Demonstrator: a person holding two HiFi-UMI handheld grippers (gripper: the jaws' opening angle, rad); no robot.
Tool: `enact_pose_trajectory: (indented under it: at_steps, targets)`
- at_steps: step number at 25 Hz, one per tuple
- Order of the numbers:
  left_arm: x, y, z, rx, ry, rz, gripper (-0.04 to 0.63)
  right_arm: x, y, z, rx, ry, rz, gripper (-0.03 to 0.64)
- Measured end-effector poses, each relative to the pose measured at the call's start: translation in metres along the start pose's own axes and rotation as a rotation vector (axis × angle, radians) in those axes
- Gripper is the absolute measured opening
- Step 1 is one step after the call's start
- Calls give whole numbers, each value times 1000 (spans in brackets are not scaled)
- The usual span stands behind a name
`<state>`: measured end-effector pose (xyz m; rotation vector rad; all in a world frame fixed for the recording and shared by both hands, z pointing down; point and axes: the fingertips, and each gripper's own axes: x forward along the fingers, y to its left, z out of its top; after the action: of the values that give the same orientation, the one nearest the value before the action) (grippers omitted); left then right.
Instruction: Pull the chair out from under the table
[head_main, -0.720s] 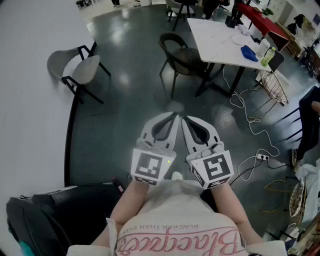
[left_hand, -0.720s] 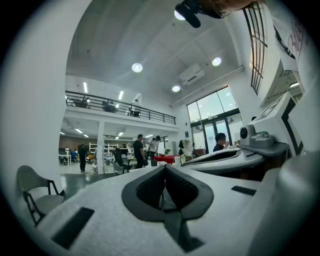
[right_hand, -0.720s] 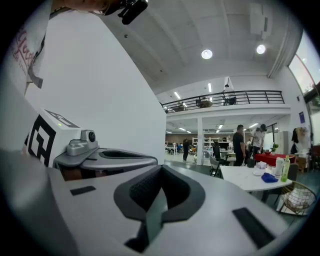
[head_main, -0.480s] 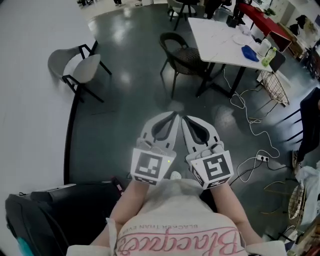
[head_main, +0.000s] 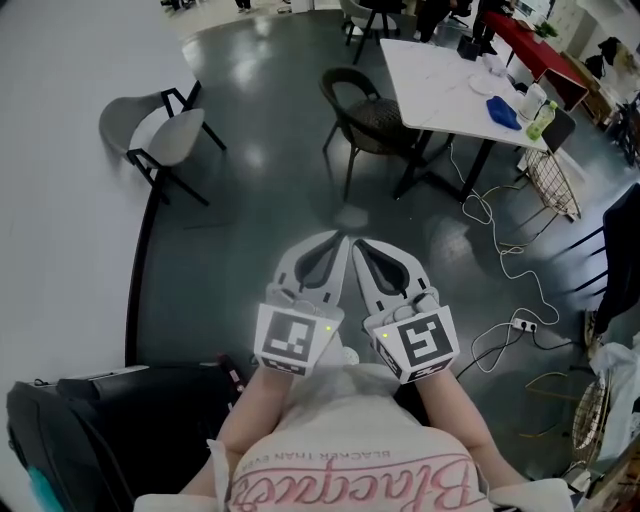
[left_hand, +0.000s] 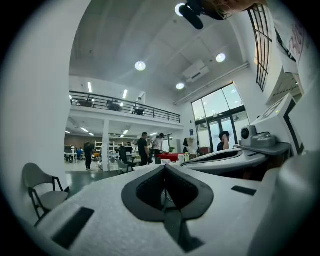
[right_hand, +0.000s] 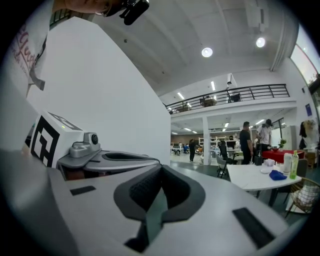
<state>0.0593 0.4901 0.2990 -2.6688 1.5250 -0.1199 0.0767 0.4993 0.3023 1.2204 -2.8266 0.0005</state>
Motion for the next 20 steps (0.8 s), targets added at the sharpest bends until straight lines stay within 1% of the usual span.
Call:
enact_pose_trajectory:
  at_steps: [4,7,17,20]
  targets:
    - [9,9,-5,2,5,-3,5,14,-3,-4,-7,11,7,3]
    - [21,21,-9,11,11,-12,5,29,-12,-5,-1,18,-7,3]
    - [83,72,-10,-7,-2,-42,5,88,-61,-8,3,48,-59,3]
    - [103,92,-11,-22,-5,-43,5,113,-73,-5,-18,55,-55,3]
